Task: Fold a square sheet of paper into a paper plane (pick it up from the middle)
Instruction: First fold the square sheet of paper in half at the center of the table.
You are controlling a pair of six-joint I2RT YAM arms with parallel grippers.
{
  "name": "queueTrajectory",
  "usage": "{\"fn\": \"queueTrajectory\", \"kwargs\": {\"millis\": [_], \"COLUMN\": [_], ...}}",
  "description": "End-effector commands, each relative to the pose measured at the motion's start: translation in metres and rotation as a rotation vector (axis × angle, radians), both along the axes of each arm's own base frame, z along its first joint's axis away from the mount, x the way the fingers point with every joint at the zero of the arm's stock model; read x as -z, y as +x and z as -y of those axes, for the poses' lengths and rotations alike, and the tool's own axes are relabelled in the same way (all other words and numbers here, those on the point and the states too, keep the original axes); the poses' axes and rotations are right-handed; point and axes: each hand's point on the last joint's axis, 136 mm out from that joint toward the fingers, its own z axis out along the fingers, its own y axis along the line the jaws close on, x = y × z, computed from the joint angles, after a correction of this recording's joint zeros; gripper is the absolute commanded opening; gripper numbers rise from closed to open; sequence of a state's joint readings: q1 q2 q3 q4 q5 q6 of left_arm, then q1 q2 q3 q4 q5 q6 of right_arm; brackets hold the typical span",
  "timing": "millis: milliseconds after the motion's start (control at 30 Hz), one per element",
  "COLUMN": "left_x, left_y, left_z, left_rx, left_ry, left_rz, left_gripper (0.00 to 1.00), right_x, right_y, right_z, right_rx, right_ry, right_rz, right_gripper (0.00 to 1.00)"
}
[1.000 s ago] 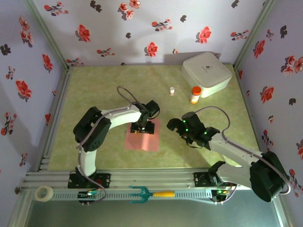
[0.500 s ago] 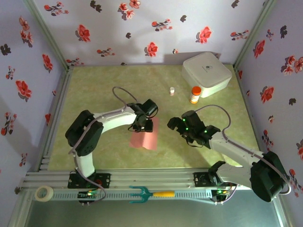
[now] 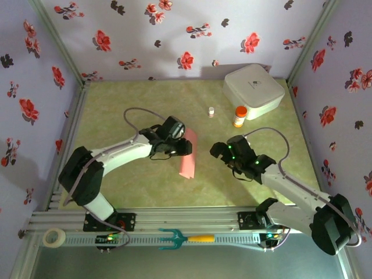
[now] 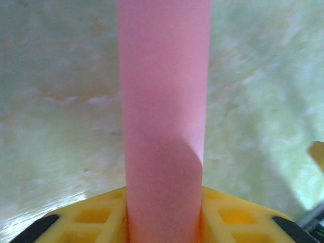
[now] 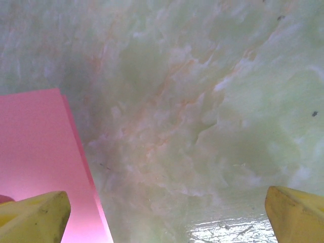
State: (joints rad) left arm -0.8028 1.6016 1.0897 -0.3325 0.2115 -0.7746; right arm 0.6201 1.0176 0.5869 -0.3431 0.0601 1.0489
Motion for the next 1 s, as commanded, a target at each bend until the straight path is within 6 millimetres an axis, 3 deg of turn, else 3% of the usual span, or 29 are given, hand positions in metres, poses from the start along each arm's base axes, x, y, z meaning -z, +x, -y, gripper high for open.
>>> {"fn": "queueTrajectory", "kwargs": {"millis": [0, 133, 233, 400, 733, 967], "left_x": [-0.038, -0.046, -0.031, 0.003, 0.053, 0.074], "left_y": [0.004, 0.008, 0.012, 0.011, -0.003, -0.007], "left_z": [0.025, 0.035, 0.034, 0.032, 0.029, 0.016], "left_rx": [0.018, 0.006, -0.039, -0.052, -0.003, -0.001], "left_ry": [-0.268, -0.438, -0.509, -0.480, -0.350, -0.233], "left_rz": [-0.006, -0.048, -0.105, -0.171, -0.284, -0.296], "left_gripper": [0.34, 0.35, 0.34, 0.34, 0.35, 0.38], "right_x": [-0.021, -0.033, -0.038, -0.043, -0.025, -0.013], "right_y": [0.009, 0.012, 0.011, 0.011, 0.012, 0.013], "right_z": [0.012, 0.015, 0.009, -0.017, -0.035, -0.040], "right_rx": [0.035, 0.052, 0.023, -0.087, -0.137, -0.137], "right_ry": [-0.033, -0.012, 0.034, 0.136, 0.154, 0.166], "right_rz": [0.081, 0.141, 0.173, 0.207, 0.117, 0.080], "right_gripper": [0.99, 0.99, 0.99, 0.95, 0.93, 0.91]}}
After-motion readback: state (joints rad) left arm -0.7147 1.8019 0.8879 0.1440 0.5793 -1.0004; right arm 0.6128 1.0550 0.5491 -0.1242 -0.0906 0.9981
